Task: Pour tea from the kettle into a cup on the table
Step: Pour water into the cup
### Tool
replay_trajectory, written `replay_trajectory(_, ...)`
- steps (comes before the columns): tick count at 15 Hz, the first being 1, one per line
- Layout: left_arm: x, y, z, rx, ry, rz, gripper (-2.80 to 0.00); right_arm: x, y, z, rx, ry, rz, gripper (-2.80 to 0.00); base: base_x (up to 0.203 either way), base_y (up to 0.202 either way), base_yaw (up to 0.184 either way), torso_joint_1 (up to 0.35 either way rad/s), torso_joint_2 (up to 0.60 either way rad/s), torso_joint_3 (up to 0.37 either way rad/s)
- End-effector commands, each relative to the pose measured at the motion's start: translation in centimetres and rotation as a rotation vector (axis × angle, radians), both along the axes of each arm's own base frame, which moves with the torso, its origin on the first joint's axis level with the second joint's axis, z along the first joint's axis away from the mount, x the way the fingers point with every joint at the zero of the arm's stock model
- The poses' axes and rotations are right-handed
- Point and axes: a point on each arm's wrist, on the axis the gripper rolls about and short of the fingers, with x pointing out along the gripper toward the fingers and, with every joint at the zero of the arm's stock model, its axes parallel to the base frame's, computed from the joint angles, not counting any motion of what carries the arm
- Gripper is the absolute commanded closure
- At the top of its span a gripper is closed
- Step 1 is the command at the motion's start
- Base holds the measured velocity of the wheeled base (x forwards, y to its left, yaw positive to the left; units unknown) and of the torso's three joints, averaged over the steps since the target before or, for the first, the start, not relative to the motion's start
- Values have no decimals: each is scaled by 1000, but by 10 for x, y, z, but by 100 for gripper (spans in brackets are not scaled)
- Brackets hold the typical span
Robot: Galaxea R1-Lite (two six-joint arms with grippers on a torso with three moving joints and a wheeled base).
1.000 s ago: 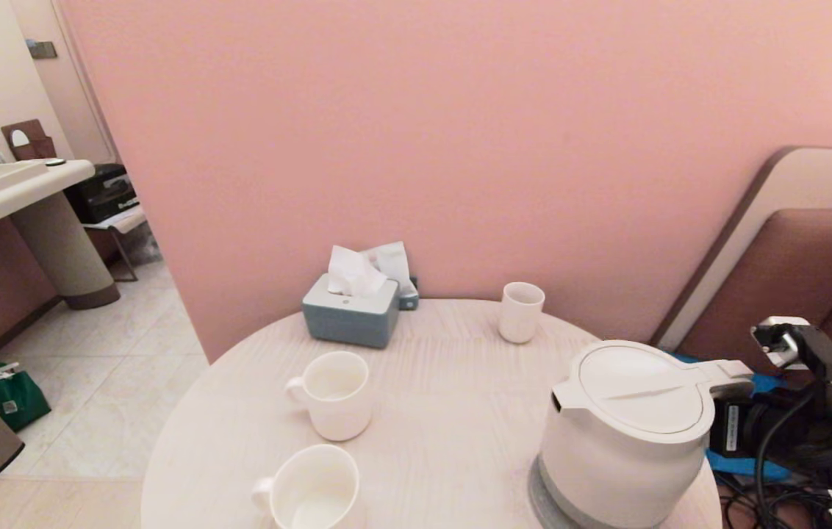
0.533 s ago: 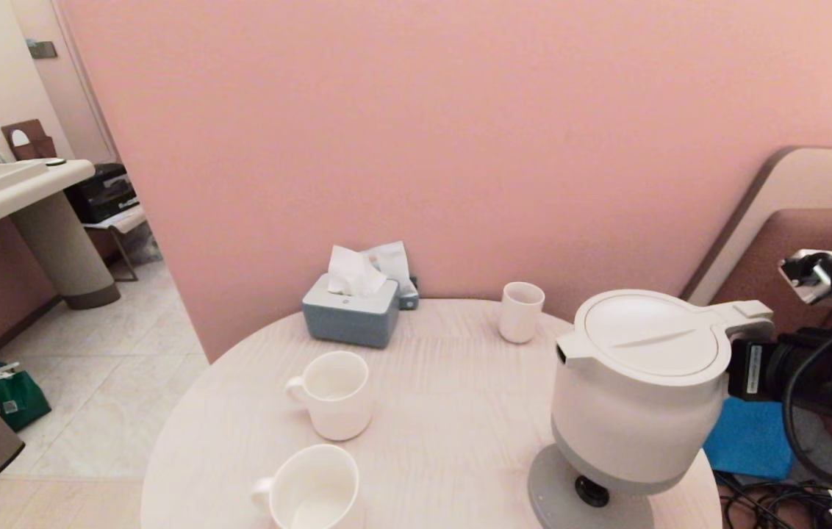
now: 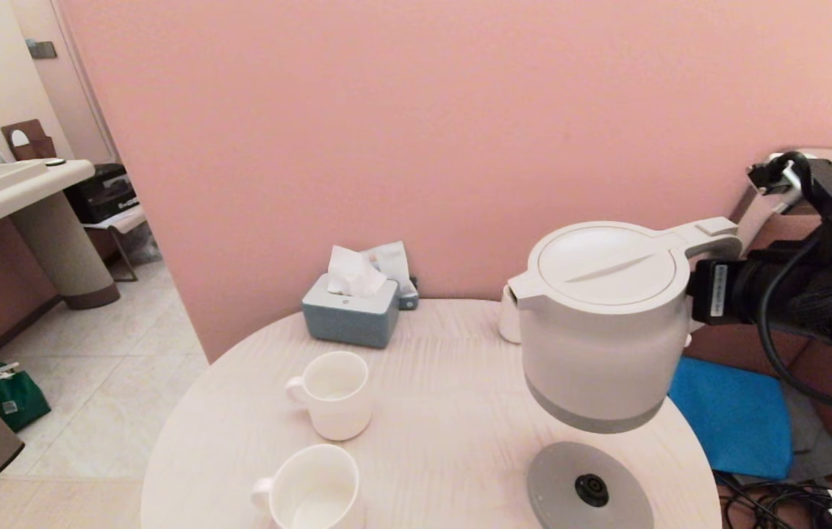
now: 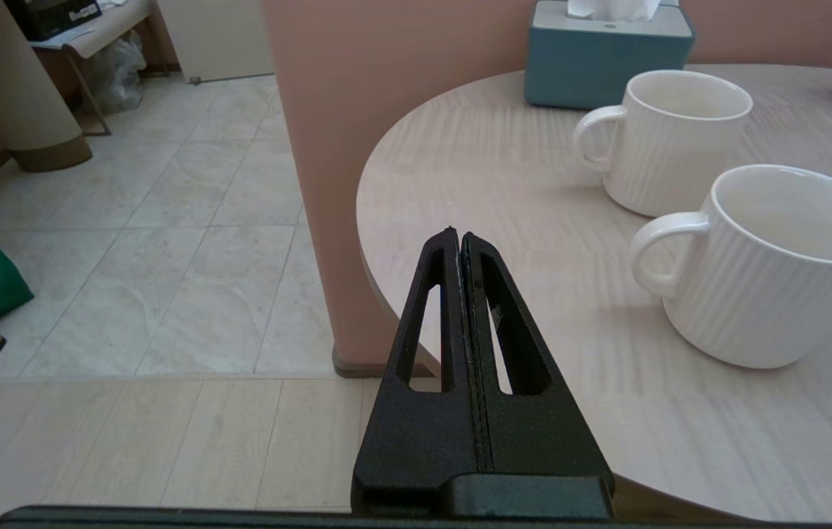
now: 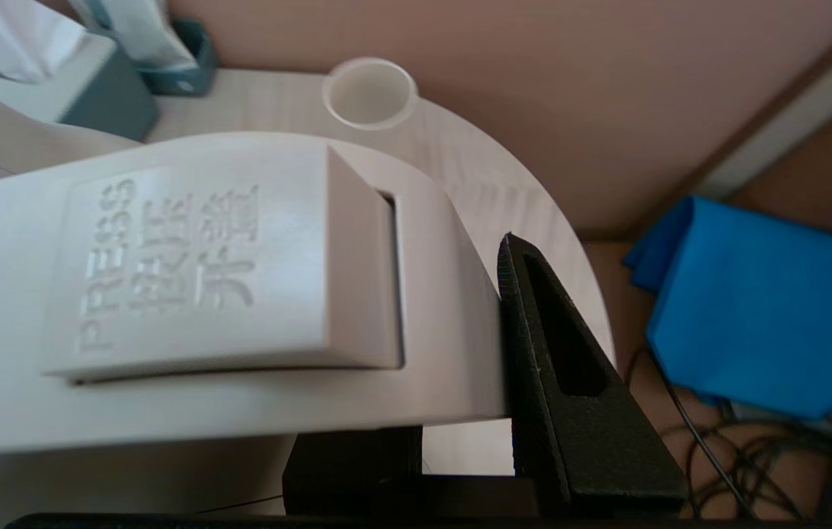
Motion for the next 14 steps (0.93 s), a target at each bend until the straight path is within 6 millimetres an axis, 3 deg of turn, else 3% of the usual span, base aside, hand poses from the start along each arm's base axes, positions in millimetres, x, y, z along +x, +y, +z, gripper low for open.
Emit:
replay_trajectory(1,0,0,0,0,-1,0,0,13,17,-3,-18,16,25,0,0,0,0,0,0,0)
replay_trajectory(7,0,0,0,0,1,0,0,49,76,-23,-89,56,64,0,0,0,0,0,0,0)
replay_trajectory(14,0,0,0,0,-1,0,0,77,124,-43,-138,76,87,0,0,0,0,0,0,0)
